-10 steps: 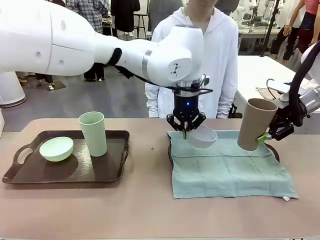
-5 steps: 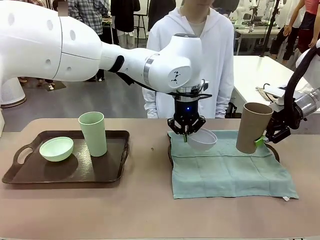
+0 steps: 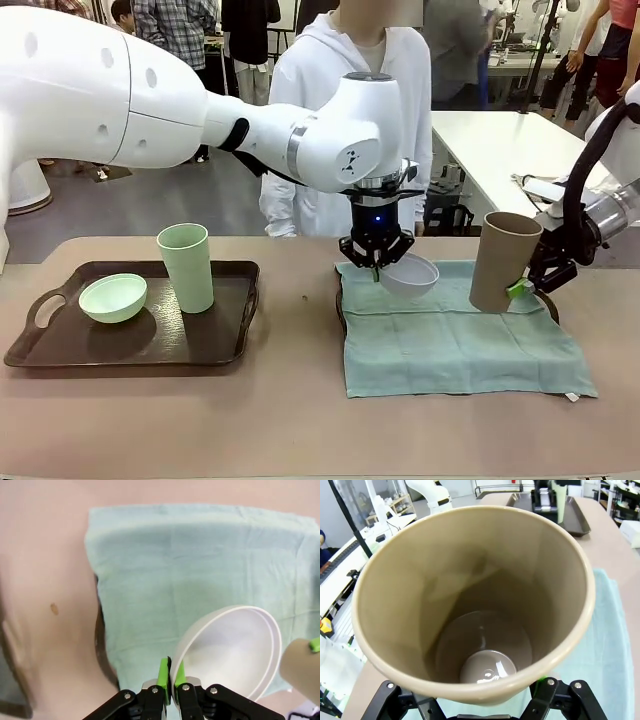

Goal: Set up a tray with a mat and arrange the tableware.
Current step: Place the Picnic Bowl and Reusable plastic cup back onto the Handle tray in front of the human's position.

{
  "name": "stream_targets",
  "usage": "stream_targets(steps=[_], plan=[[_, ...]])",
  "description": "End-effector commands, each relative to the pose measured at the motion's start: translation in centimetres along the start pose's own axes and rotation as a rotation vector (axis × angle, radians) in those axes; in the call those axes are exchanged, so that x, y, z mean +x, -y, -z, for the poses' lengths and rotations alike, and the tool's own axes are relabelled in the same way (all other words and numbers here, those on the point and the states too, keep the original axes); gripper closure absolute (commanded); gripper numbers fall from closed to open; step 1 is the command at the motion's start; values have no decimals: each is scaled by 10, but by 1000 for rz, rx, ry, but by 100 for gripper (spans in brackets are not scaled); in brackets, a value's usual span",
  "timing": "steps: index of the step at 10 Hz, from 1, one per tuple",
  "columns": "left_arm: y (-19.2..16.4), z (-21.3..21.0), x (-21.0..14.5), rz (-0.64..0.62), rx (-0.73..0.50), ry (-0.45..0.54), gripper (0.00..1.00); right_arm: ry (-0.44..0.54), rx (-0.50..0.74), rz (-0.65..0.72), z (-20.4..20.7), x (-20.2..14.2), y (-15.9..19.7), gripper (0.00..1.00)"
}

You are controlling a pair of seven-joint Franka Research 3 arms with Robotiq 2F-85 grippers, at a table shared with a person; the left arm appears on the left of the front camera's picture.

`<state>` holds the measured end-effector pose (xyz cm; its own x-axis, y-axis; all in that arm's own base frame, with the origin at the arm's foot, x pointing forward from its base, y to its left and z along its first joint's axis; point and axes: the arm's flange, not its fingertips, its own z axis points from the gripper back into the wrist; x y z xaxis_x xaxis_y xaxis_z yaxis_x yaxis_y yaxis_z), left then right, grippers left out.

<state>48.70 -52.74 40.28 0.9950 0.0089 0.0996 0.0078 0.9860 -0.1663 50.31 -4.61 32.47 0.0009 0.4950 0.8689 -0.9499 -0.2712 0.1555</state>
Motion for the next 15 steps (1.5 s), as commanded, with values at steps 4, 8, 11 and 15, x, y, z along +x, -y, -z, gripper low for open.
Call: stream_targets(steps=[4, 8, 11, 15], plan=[[-13, 38, 1, 54, -97, 7, 96, -41, 11, -55, 0, -13, 12, 19], [-14, 51, 0, 64, -126, 5, 96, -45, 23, -125, 6, -32, 26, 19], [-15, 55, -3, 79, -122, 3, 96, -72, 26, -167, 12, -43, 32, 19], [-12, 64, -5, 94, -99, -5, 96, -91, -3, -165, 13, -56, 38, 19]])
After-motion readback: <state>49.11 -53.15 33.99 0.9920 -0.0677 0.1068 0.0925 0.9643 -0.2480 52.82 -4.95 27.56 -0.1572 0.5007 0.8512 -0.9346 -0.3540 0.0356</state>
